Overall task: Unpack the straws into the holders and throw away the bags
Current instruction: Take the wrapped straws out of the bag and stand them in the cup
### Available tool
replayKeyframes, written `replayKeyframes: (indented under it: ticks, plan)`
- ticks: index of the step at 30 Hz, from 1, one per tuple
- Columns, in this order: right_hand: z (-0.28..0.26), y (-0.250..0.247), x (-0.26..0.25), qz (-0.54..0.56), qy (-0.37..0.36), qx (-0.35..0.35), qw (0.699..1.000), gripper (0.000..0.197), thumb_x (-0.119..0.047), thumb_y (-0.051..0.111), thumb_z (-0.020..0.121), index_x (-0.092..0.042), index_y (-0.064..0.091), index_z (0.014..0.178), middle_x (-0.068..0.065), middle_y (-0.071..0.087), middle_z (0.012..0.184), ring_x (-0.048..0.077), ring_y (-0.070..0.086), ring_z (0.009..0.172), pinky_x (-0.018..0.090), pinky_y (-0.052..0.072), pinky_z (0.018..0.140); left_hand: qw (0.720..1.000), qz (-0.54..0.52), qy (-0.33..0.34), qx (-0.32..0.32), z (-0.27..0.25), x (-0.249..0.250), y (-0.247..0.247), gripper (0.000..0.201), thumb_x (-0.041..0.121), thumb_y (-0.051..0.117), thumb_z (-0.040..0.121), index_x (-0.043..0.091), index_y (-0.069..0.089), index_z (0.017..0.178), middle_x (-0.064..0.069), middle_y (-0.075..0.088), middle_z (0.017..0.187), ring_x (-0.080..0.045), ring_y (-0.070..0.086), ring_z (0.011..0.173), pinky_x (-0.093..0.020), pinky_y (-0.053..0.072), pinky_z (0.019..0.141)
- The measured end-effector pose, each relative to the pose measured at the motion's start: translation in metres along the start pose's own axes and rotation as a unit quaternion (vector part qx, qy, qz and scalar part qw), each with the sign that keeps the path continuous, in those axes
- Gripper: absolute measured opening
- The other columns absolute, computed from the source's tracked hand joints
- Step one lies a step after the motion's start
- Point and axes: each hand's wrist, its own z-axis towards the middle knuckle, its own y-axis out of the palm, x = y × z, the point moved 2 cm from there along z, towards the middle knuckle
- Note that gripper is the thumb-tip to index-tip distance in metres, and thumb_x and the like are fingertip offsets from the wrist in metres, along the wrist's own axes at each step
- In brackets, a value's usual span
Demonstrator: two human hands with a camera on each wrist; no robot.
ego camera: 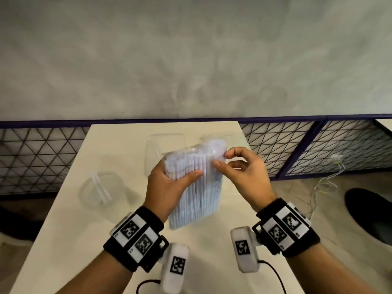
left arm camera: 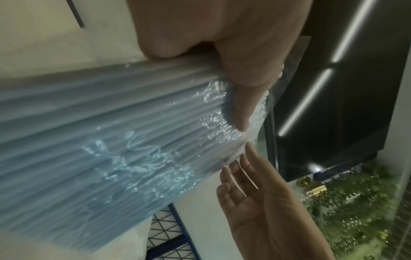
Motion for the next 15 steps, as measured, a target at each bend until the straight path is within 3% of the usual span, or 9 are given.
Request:
replayKeyframes:
  ticks: [2,4,7,9,11,15]
  plan:
    - [-0.003,0.020,-0.007,0.047,0.006,0.005,0.999,0.029,-0.020,0.083,0.077,-0.018,0.066,0.100,-0.007,0.067,0.105,0.012,0.064,0.075,0.024,0.053,0.067,1.000,0.008,0.003,0.004,-0.002,-0.001,-0.017,0.052,0.030,0.087,0.062,0.020,0.064,0.108,0.000,0.073,0.102,-0.021,0.069,0.097,-0.051,0.054,0.089]
    - [-0.004,0.033,-0.013,0.096,0.018,0.005,0.995,0.025,-0.015,0.078,0.082,-0.016,0.068,0.105,-0.006,0.065,0.100,0.008,0.063,0.073,0.017,0.049,0.064,0.999,0.030,0.013,0.002,-0.005,-0.002,-0.030,0.048,0.028,0.088,0.064,0.021,0.065,0.106,0.003,0.073,0.100,-0.018,0.069,0.095,-0.048,0.055,0.088]
    - [-0.005,0.052,-0.019,0.146,0.049,-0.003,0.988,0.003,-0.012,0.071,0.088,-0.014,0.073,0.090,-0.005,0.067,0.090,0.004,0.058,0.069,0.023,0.045,0.065,0.998,0.055,0.026,0.003,-0.009,-0.003,-0.050,0.042,0.021,0.088,0.066,0.022,0.065,0.101,0.011,0.072,0.096,-0.008,0.069,0.091,-0.034,0.057,0.084]
    - [-0.006,0.058,-0.018,0.122,0.064,-0.006,0.990,0.012,-0.011,0.070,0.089,-0.014,0.072,0.078,-0.005,0.068,0.084,0.005,0.053,0.066,0.026,0.041,0.066,0.997,0.069,0.036,0.001,-0.011,-0.002,-0.056,0.038,0.019,0.087,0.067,0.028,0.064,0.096,0.020,0.071,0.093,0.001,0.067,0.086,-0.018,0.053,0.079]
    - [-0.007,0.062,-0.019,0.123,0.083,-0.007,0.989,0.016,-0.010,0.067,0.091,-0.014,0.070,0.076,0.000,0.064,0.080,0.009,0.051,0.067,0.026,0.039,0.065,0.996,0.079,0.036,-0.003,-0.012,-0.003,-0.060,0.037,0.015,0.086,0.069,0.034,0.062,0.090,0.027,0.069,0.090,0.006,0.065,0.082,-0.007,0.048,0.072]
    - [-0.002,0.053,-0.020,0.155,0.137,0.012,0.978,0.020,-0.007,0.052,0.099,-0.013,0.059,0.081,0.005,0.065,0.082,0.018,0.059,0.067,0.025,0.041,0.060,0.996,0.079,0.037,-0.003,-0.014,-0.006,-0.060,0.039,0.011,0.084,0.070,0.037,0.063,0.091,0.028,0.070,0.088,0.008,0.065,0.081,-0.003,0.046,0.069]
